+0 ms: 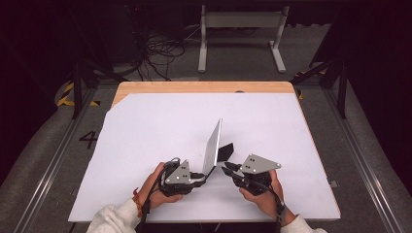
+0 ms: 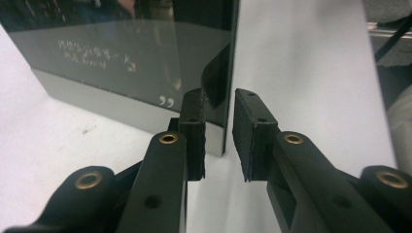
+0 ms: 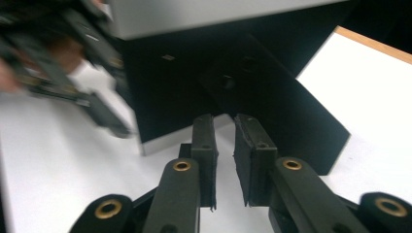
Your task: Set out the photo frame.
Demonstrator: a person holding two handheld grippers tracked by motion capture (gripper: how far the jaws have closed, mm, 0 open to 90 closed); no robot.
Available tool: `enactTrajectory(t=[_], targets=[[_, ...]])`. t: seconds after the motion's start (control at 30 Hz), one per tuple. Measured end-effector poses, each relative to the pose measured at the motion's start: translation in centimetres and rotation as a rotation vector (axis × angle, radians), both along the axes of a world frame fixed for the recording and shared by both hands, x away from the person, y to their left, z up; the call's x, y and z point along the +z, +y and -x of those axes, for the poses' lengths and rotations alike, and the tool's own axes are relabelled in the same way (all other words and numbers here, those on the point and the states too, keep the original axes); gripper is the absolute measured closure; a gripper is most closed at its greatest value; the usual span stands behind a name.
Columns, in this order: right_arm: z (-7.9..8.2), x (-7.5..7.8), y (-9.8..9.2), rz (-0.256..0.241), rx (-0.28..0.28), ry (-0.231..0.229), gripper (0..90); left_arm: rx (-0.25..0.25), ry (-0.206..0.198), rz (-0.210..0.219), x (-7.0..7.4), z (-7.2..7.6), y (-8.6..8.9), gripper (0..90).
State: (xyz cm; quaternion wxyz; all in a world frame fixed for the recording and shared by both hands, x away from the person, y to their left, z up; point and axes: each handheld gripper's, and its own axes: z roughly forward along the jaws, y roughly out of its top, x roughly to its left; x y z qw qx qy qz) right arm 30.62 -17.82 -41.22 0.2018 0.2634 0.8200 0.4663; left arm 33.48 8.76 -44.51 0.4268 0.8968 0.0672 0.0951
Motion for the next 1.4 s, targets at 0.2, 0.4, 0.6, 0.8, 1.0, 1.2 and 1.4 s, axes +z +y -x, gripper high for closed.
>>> enactTrajectory(t=[0.2, 0.4, 0.6, 0.8, 1.0, 1.2, 1.4], targets=[[1.1, 0.1, 0.1, 0.006, 0.015, -0.011, 75.6, 0.003, 0.003, 0.003, -0.1, 0.0, -0.2, 74.6], [1.6, 0.3, 0.4, 0.002, 0.016, -0.022, 71.6, 0.005, 0.01, 0.011, -0.2, 0.2, -0.5, 74.6], [1.9, 0.4, 0.7, -0.003, 0.022, -0.03, 68.1, 0.002, 0.007, 0.017, -0.3, 0.3, -0.8, 74.3], [2.1, 0.5, 0.9, 0.0, 0.026, -0.027, 64.3, 0.001, 0.012, 0.019, -0.4, 0.3, -1.0, 74.2], [2.1, 0.5, 1.1, 0.002, 0.02, -0.03, 61.7, -0.008, 0.016, 0.006, -0.7, 0.3, -1.5, 74.7], [2.1, 0.4, 1.3, 0.004, 0.021, -0.02, 58.0, -0.021, 0.013, -0.001, -0.8, 0.4, -2.2, 74.7], [2.1, 0.3, 1.5, -0.004, 0.014, -0.015, 57.2, -0.025, 0.015, -0.004, -0.9, 0.3, -2.3, 74.1]])
